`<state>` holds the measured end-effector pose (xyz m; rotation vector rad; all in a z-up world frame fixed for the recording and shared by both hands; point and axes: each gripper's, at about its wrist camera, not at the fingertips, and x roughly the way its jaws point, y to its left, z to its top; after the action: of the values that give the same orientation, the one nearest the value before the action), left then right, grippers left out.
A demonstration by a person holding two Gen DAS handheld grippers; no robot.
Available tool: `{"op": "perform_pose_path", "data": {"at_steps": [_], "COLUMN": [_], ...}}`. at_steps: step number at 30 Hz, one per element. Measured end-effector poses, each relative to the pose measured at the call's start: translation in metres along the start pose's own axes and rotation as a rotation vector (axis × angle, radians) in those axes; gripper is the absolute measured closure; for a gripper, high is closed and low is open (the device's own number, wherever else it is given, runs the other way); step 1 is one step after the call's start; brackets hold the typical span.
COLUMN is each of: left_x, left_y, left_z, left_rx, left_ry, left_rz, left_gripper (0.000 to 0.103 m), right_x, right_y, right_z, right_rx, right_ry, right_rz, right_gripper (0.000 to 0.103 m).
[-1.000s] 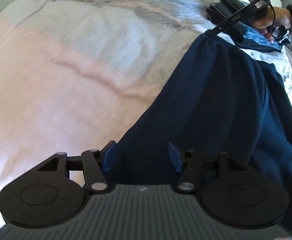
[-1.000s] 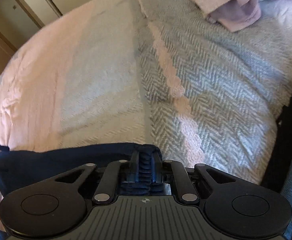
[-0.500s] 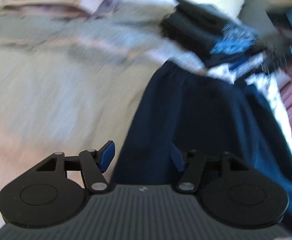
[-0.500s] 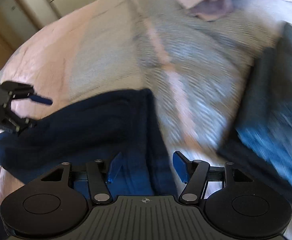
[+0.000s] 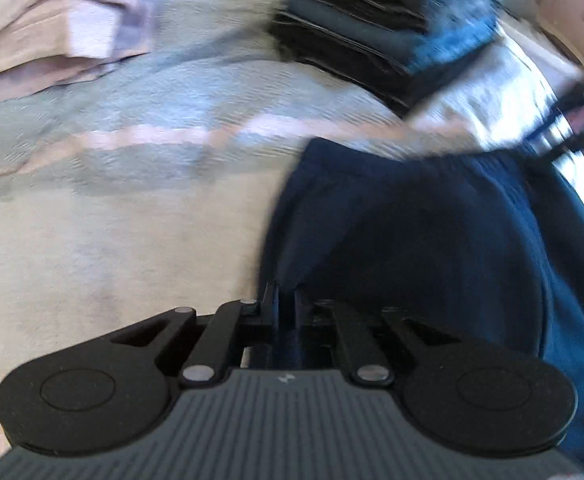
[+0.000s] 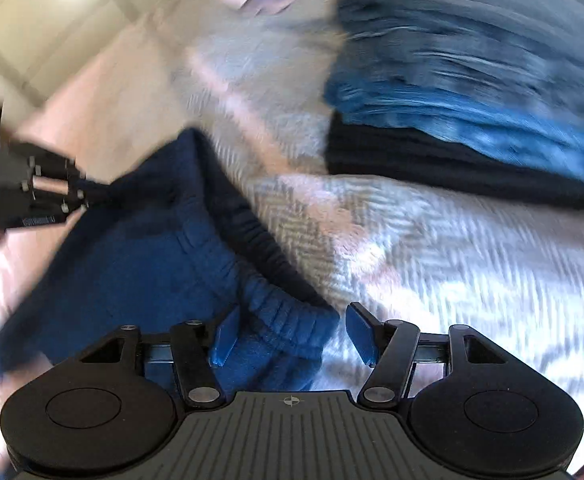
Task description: Fold clothes
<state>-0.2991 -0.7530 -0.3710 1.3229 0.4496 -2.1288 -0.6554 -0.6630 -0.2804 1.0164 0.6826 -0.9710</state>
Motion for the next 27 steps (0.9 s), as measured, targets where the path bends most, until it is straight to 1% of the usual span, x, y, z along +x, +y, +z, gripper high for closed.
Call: {"op": "perform_pose_path", "data": {"at_steps": [1, 2, 4, 5, 7, 8, 9, 12, 15, 16, 17, 18, 19, 21, 23, 25, 27], "left_x": [0.004, 0.008, 0.014, 0.013, 0.01, 0.011, 0.012, 0.03, 0.03, 0.027, 0.019, 0.009, -0.004, -0.029, -0.056, -0.089, -0.12], "left_y": [0.007, 0.009, 0.011, 0.011, 0.012, 0.012, 0.013, 0.007, 0.005, 0.005, 0.005, 0.007, 0.01, 0.018, 0.026, 0.038, 0.045], "left_z": [0.001, 0.003, 0.005, 0.007, 0.01, 0.008, 0.006, 0.004, 0.004, 0.003, 0.001, -0.002, -0.01, -0.027, -0.045, -0.081, -0.124], "left_rx": [-0.02, -0.02, -0.01, -0.006, 0.001, -0.006, -0.011, -0.014, -0.027, -0.031, -0.04, -0.05, -0.065, -0.095, -0.128, -0.196, -0.249], "left_ry": [0.008, 0.017, 0.036, 0.032, 0.025, 0.024, 0.024, 0.057, 0.058, 0.054, 0.04, 0.028, 0.023, 0.012, 0.003, 0.015, 0.042], "left_rz": [-0.002, 0.002, 0.004, 0.006, 0.008, 0.004, -0.001, 0.004, 0.011, 0.014, 0.015, 0.018, 0.031, 0.056, 0.083, 0.115, 0.157], "left_gripper": [0.097, 0.097, 0.097, 0.097, 0.097, 0.097, 0.097, 0.097, 0.097, 0.093, 0.089, 0.08, 0.075, 0.076, 0.074, 0.072, 0.07], "right_x": [-0.002, -0.002, 0.011, 0.017, 0.023, 0.018, 0.01, -0.001, 0.01, 0.012, 0.012, 0.008, 0.002, -0.009, -0.017, -0.025, -0.032], "right_y": [-0.002, -0.003, -0.002, -0.003, -0.012, -0.016, -0.016, -0.016, -0.013, -0.012, -0.011, -0.006, 0.001, 0.011, 0.024, 0.04, 0.063], "right_z": [-0.004, -0.007, -0.011, -0.011, -0.011, -0.01, -0.009, -0.008, -0.012, -0.012, -0.012, -0.011, -0.012, -0.013, -0.017, -0.022, -0.031], "right_rx": [0.029, 0.055, 0.078, 0.094, 0.16, 0.175, 0.16, 0.152, 0.142, 0.143, 0.138, 0.118, 0.086, 0.034, -0.002, -0.032, -0.074], "right_ry": [-0.009, -0.015, 0.003, 0.016, 0.036, 0.028, 0.008, -0.031, -0.001, 0.002, 0.0, -0.007, -0.016, -0.027, -0.037, -0.047, -0.059], "right_rz": [0.014, 0.03, 0.05, 0.055, 0.07, 0.073, 0.064, 0.044, 0.025, 0.021, 0.016, 0.0, -0.028, -0.073, -0.102, -0.119, -0.107], "right_gripper": [0.042, 0.042, 0.043, 0.064, 0.077, 0.08, 0.084, 0.085, 0.084, 0.083, 0.079, 0.071, 0.061, 0.055, 0.055, 0.055, 0.055]}}
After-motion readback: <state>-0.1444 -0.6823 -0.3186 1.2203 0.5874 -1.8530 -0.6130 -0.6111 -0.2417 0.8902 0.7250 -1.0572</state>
